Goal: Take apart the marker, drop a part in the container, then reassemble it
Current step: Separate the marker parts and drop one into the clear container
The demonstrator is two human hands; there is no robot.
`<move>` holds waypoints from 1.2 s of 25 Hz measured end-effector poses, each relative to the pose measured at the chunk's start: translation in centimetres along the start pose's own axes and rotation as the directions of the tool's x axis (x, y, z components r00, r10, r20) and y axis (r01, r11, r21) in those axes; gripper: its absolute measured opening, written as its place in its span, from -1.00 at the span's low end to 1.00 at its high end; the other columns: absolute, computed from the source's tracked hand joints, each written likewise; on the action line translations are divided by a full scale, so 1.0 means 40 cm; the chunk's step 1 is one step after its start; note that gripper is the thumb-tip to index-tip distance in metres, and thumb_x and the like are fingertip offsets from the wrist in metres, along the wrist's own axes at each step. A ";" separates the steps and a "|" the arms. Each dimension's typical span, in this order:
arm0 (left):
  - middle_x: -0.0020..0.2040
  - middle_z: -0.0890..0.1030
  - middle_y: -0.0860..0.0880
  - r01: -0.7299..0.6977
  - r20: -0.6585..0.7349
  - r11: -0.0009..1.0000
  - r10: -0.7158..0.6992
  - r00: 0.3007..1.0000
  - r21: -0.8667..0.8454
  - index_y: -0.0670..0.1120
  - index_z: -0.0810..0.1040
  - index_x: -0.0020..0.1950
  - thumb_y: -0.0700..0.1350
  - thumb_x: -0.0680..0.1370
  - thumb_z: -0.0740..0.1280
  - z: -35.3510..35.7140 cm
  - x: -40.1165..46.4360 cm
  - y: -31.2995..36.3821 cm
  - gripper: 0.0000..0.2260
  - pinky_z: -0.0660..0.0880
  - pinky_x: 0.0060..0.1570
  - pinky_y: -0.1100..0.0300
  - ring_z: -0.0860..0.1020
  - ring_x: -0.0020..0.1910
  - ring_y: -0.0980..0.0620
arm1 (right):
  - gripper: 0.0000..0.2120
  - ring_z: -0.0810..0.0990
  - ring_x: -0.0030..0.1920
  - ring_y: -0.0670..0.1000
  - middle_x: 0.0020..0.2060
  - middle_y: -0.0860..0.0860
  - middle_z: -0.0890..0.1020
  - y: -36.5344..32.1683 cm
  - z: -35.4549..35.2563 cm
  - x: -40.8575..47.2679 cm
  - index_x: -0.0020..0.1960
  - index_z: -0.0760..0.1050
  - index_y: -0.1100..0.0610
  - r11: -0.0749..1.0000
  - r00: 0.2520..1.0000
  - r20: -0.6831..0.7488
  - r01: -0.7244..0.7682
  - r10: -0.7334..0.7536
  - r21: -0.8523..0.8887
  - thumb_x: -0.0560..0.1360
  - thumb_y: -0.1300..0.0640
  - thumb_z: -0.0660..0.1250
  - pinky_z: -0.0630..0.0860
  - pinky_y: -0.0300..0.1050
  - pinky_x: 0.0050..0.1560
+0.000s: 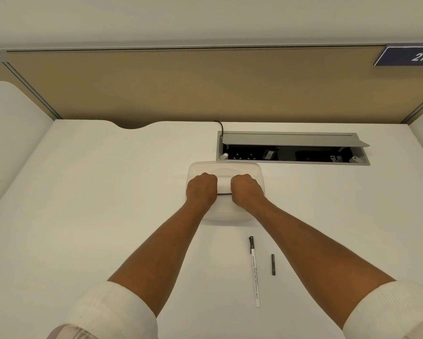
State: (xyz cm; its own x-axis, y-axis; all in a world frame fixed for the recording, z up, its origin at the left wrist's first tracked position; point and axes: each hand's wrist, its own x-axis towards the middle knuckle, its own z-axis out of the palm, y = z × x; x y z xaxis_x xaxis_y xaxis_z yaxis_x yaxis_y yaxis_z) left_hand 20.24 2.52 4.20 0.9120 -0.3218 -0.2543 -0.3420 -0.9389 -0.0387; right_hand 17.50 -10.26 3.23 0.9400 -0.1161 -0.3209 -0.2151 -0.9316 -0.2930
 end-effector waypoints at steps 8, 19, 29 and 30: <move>0.07 0.58 -0.17 0.006 -0.009 1.000 -0.006 1.000 -0.020 -0.20 0.53 0.10 -0.33 0.53 0.22 -0.004 -0.003 0.001 -0.81 0.48 -0.12 0.09 0.60 0.02 -0.17 | -0.75 0.59 0.10 0.17 0.15 0.18 0.56 -0.001 -0.002 -0.006 0.19 0.53 0.23 0.999 1.000 -0.012 -0.018 0.018 0.036 0.52 0.31 0.29 0.49 -0.10 -0.01; -0.05 0.60 -0.13 0.017 -0.101 0.996 -0.026 0.994 -0.091 -0.16 0.56 0.00 -0.36 0.48 0.23 -0.076 -0.052 -0.005 -0.80 0.46 -0.22 0.10 0.57 -0.15 -0.14 | -0.77 0.59 -0.01 0.13 0.04 0.13 0.62 -0.025 -0.074 -0.066 0.09 0.56 0.19 0.998 0.991 -0.135 0.035 -0.027 0.059 0.47 0.35 0.27 0.42 -0.14 -0.17; -0.20 0.59 -0.13 -0.035 -0.272 0.996 0.010 0.962 -0.085 -0.16 0.53 -0.17 -0.35 0.46 0.28 -0.157 -0.177 0.031 -0.89 0.38 -0.36 0.13 0.44 -0.34 -0.10 | -0.84 0.61 -0.16 0.11 -0.11 0.10 0.64 -0.030 -0.155 -0.212 -0.02 0.57 0.17 0.998 0.962 -0.272 0.029 -0.014 0.054 0.47 0.34 0.30 0.44 -0.11 -0.24; -0.20 0.59 -0.13 -0.043 -0.283 0.995 0.014 0.959 -0.095 -0.16 0.56 -0.14 -0.34 0.46 0.28 -0.159 -0.190 0.037 -0.89 0.39 -0.35 0.13 0.45 -0.34 -0.11 | -0.85 0.62 -0.15 0.11 -0.12 0.09 0.64 -0.023 -0.155 -0.227 -0.02 0.57 0.17 0.998 0.960 -0.278 0.028 -0.012 0.053 0.47 0.34 0.30 0.43 -0.12 -0.24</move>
State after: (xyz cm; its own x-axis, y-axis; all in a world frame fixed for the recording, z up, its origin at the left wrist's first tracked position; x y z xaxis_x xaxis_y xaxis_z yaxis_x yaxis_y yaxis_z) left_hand 14.25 2.78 12.22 0.9339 -0.3564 0.0287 -0.3576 -0.9317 0.0644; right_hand 10.80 -10.48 11.99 0.9790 -0.1964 -0.0543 -0.2028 -0.9148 -0.3493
